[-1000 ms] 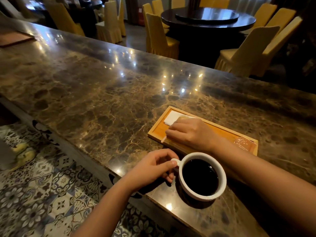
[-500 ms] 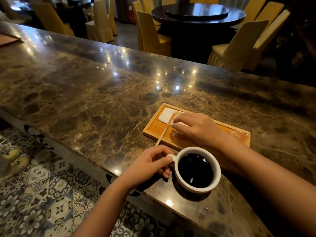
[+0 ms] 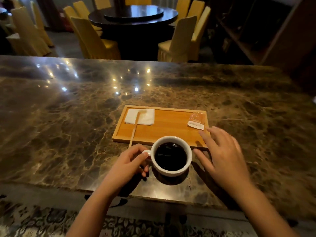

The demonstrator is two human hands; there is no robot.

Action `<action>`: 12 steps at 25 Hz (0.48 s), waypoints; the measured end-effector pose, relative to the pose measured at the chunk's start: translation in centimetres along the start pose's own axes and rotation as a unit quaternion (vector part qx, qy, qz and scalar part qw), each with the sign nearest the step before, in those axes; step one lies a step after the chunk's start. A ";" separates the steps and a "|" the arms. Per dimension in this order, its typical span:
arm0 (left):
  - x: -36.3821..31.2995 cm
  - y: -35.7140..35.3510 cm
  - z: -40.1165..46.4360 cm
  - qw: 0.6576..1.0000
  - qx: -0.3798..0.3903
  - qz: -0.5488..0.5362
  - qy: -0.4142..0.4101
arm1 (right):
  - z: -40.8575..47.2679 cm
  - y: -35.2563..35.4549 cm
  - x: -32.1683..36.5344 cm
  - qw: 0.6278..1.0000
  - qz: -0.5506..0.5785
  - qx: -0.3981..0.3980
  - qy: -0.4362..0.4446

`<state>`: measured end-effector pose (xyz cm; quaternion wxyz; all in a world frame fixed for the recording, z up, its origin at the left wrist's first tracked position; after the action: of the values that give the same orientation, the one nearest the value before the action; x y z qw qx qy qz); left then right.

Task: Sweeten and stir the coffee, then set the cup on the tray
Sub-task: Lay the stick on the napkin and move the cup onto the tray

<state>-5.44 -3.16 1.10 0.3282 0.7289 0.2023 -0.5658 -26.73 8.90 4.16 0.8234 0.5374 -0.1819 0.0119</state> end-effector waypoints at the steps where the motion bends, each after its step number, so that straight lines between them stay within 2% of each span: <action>1: -0.1 0.0 0.1 1.000 0.002 0.014 0.000 | -1.2 -0.3 0.0 0.999 -0.018 0.009 -0.041; 6: -0.9 0.4 0.7 0.996 0.018 0.082 -0.006 | -4.3 -2.0 -0.7 0.977 -0.056 0.076 -0.192; 12: -1.7 1.4 1.1 0.990 0.076 0.118 -0.002 | -4.8 -2.9 -1.3 0.971 -0.058 0.095 -0.210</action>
<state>-5.73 -4.82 2.94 0.3366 0.7692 0.0709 -0.5385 -25.91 12.19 -0.49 0.7111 0.6135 -0.3172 -0.1316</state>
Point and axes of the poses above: each hand's wrist, its own z-axis towards the middle knuckle, its own y-axis out of the back of the hand, x = y × z, the point moved 3 cm from there along z, towards the middle knuckle, and after that the axes turned 8 degrees about z, right-handed, at the moved point
